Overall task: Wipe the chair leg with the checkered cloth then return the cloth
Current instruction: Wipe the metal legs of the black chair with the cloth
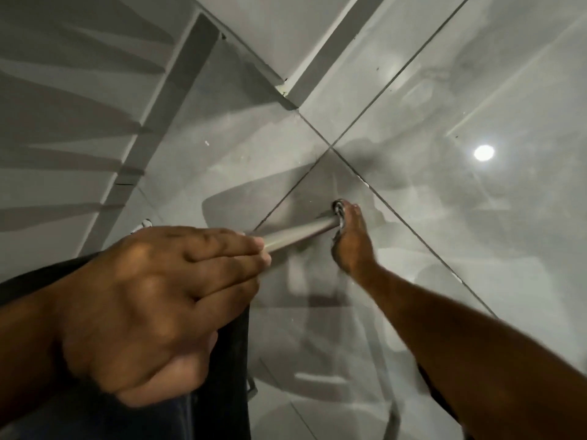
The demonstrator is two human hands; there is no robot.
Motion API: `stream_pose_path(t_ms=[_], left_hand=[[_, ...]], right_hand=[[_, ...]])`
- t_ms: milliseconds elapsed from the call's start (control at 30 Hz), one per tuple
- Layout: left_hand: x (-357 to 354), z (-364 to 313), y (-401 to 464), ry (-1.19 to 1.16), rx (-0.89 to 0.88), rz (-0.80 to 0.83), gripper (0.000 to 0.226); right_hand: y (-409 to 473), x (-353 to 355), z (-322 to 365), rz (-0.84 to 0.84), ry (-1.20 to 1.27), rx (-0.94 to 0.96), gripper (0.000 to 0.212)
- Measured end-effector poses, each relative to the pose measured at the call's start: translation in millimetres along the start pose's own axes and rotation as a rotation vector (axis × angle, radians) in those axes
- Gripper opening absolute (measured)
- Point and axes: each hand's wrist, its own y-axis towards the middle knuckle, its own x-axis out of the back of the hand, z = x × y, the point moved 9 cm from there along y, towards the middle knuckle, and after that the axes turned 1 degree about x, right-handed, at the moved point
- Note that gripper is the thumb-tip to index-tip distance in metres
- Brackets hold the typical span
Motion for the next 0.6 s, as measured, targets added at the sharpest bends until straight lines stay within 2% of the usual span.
stream_pose_path(t_ms=[67,133,200,333,467,600], left_hand=[[-2.9,2.1,-2.5,-0.014,0.009,0.008,0.055],[0.6,1.8,0.3,-0.007,0.000,0.029,0.055],[8.0,-1.1,4.2,0.009,-0.013,0.039,0.054],[16.4,-9.1,10.8,0.035,-0.046,0.070,0.053],[12.8,-8.9,6.5,0.049,-0.056,0.083,0.052],[1.5,-0.7,-0.9,0.002,-0.015,0.048,0.053]], right_hand=[[19.8,-0.5,-23.9,0.107,0.047,-0.149,0.067],[14.4,8.5,-20.1,0.196,0.132,-0.319,0.051],[-9.6,19.0,15.4,0.239,0.126,-0.249,0.053],[-98.1,17.4,87.1,0.316,0.256,-0.059,0.075],[-85.0,6.9,82.0,0.200,0.350,-0.065,0.076],[-20.8,-9.8,1.1,0.093,0.455,-0.309,0.057]])
